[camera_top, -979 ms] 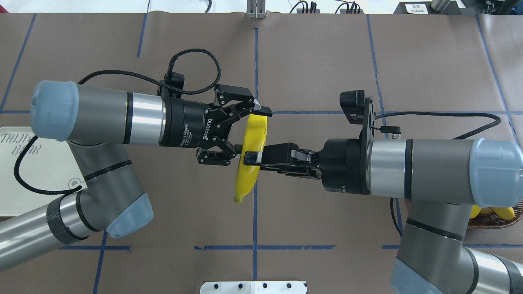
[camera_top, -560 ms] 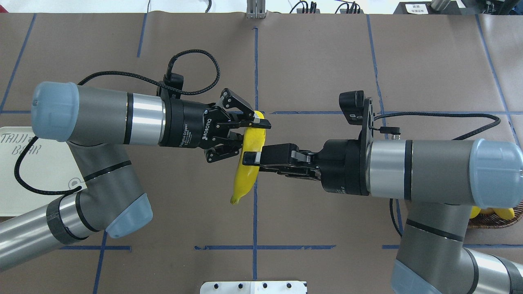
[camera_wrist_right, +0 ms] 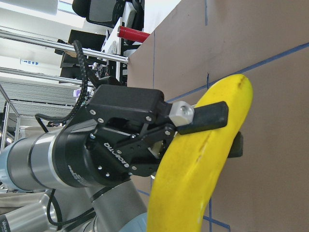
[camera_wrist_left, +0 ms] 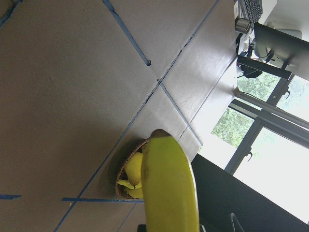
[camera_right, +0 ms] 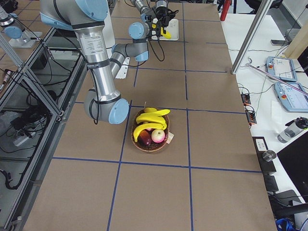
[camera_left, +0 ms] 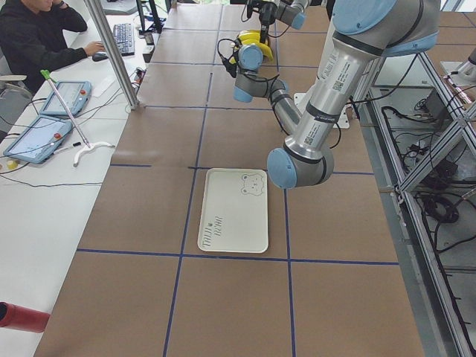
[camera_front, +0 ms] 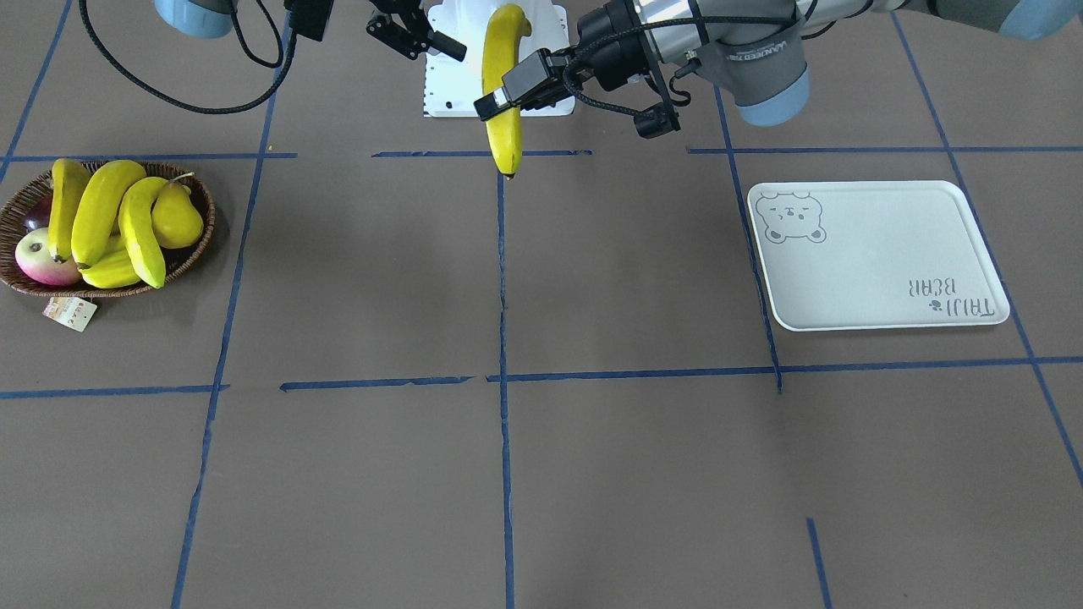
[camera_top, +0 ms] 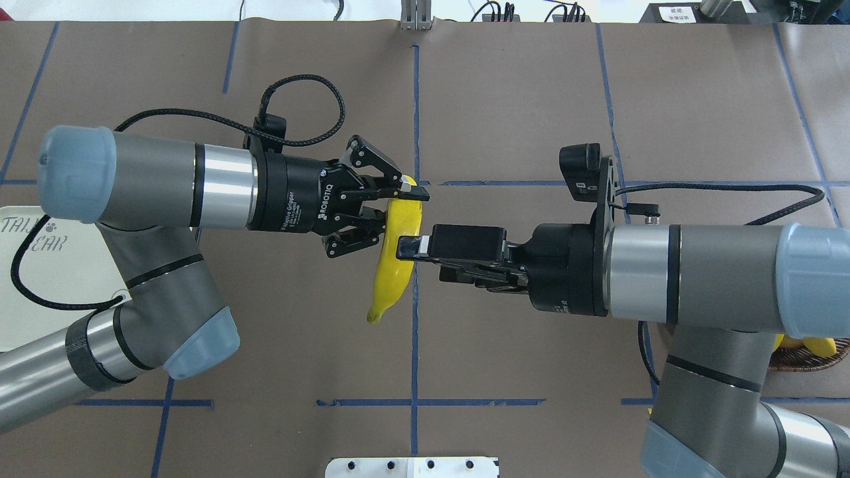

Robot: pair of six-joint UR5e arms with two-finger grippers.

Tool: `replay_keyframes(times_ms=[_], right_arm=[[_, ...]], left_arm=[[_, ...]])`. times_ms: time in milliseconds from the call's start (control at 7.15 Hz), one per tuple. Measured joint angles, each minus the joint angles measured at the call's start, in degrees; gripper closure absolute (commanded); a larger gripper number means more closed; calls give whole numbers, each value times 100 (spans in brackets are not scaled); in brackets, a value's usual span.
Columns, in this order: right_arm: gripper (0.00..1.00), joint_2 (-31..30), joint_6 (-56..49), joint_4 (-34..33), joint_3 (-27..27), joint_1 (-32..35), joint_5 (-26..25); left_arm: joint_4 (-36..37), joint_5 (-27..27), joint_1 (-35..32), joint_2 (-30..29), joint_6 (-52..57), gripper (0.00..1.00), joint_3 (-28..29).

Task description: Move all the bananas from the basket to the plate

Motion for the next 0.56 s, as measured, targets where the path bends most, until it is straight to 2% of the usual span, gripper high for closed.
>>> replay_keyframes(times_ms=[280,560], right_arm=[[0,-244,-72,-448,23,410,55],[0,-480,-557,-1369,28,833,62]], left_arm=[[222,-34,-571,507,449,100,-42],[846,-15,-1005,1356,2245,100,-320]])
